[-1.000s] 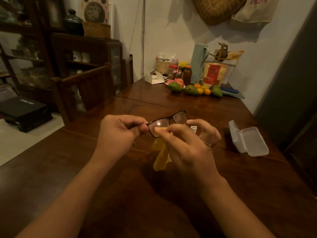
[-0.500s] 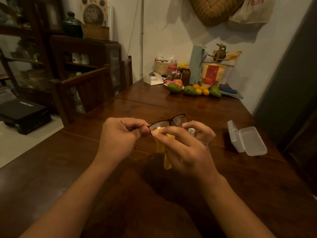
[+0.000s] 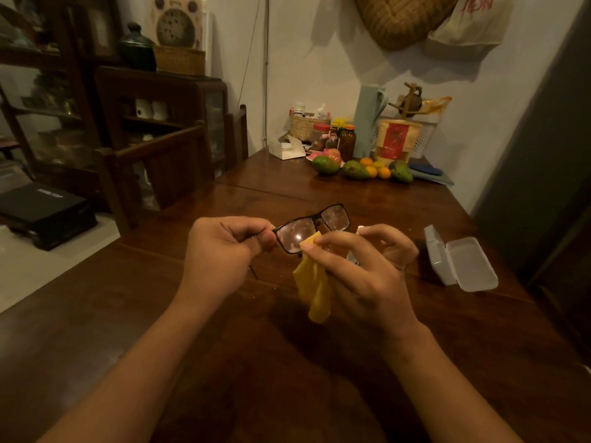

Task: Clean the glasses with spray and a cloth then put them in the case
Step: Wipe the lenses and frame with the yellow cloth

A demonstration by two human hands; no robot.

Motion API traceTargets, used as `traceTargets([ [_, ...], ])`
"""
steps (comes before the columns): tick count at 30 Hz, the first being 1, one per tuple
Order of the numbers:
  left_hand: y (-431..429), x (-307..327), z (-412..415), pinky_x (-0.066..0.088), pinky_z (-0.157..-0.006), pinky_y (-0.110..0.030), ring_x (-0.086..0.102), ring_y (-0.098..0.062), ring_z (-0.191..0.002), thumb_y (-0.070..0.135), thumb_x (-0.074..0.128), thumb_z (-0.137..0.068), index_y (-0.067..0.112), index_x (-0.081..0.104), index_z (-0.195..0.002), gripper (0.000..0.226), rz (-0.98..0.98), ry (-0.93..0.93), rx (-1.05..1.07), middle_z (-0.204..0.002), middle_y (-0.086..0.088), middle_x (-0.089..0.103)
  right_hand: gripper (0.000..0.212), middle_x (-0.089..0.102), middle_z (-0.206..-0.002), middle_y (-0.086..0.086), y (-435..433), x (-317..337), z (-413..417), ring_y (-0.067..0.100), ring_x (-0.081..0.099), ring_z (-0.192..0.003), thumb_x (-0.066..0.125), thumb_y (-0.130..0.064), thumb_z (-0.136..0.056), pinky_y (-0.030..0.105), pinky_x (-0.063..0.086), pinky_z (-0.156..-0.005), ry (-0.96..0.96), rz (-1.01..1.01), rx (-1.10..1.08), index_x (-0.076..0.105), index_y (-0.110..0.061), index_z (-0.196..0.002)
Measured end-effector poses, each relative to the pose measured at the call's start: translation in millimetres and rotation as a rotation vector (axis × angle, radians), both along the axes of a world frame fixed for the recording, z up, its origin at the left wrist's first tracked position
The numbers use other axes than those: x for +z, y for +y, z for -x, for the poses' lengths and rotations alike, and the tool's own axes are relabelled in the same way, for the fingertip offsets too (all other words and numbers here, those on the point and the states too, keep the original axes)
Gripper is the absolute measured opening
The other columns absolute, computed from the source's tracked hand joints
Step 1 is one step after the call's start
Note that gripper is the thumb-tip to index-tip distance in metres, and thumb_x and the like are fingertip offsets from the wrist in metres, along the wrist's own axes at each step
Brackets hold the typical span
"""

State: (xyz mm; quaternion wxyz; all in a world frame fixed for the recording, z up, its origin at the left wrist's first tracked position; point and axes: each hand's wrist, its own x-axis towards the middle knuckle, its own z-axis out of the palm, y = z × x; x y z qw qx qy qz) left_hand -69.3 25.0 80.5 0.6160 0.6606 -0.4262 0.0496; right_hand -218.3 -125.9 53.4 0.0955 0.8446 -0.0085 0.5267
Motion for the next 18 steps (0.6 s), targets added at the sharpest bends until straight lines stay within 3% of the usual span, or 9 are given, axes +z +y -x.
traceTargets([
  [3,0,1,2,0.05,-0.065,-0.014,0.069,-0.005,-0.069,-0.001,0.07,-0.08,0.02,0.076,-0.074,0.023,-0.018,-0.01,0.0,-0.069,0.006,0.073,0.029,0.071,-0.115,-0.002,7,-2,-6,0.028,0.037,-0.115,0.075,-0.016,-0.089,0.049,0.038,-0.081,-0.016,0.008,-0.025,0.074,-0.024,-0.117],
  [6,-1,1,4,0.052,-0.063,-0.017,0.069,-0.006,-0.068,-0.003,0.07,-0.08,0.017,0.077,-0.076,0.021,-0.021,-0.008,-0.009,-0.069,0.002,0.073,0.025,0.071,-0.118,-0.005,17,-4,-11,0.026,0.036,-0.116,0.057,-0.021,-0.101,0.041,0.033,-0.085,-0.018,0.04,-0.013,0.072,-0.026,-0.121],
  [8,-1,1,5,0.054,-0.064,-0.019,0.069,-0.009,-0.069,-0.003,0.07,-0.079,0.015,0.077,-0.075,0.02,-0.016,-0.001,-0.007,-0.069,0.0,0.074,0.025,0.069,-0.12,-0.008,17,-4,-9,0.025,0.037,-0.117,0.056,-0.023,-0.103,0.046,0.037,-0.082,-0.022,0.044,0.013,0.072,-0.029,-0.121],
  [13,1,3,5,0.051,-0.066,-0.015,0.07,-0.005,-0.07,-0.002,0.07,-0.079,0.017,0.077,-0.075,0.021,-0.016,0.004,0.016,-0.069,0.006,0.074,0.039,0.068,-0.122,-0.008,3,-6,-1,0.029,0.041,-0.119,0.079,-0.018,-0.087,0.059,0.047,-0.071,0.015,0.0,-0.002,0.069,-0.028,-0.124],
  [18,0,5,12,0.046,-0.06,-0.006,0.065,0.006,-0.062,-0.005,0.07,-0.078,0.028,0.073,-0.068,0.035,0.01,0.026,-0.004,-0.062,0.018,0.071,0.035,0.064,-0.132,0.001,13,-10,-10,0.038,0.049,-0.127,0.047,-0.027,-0.104,0.057,0.049,-0.082,0.097,-0.2,-0.04,0.063,-0.018,-0.134],
])
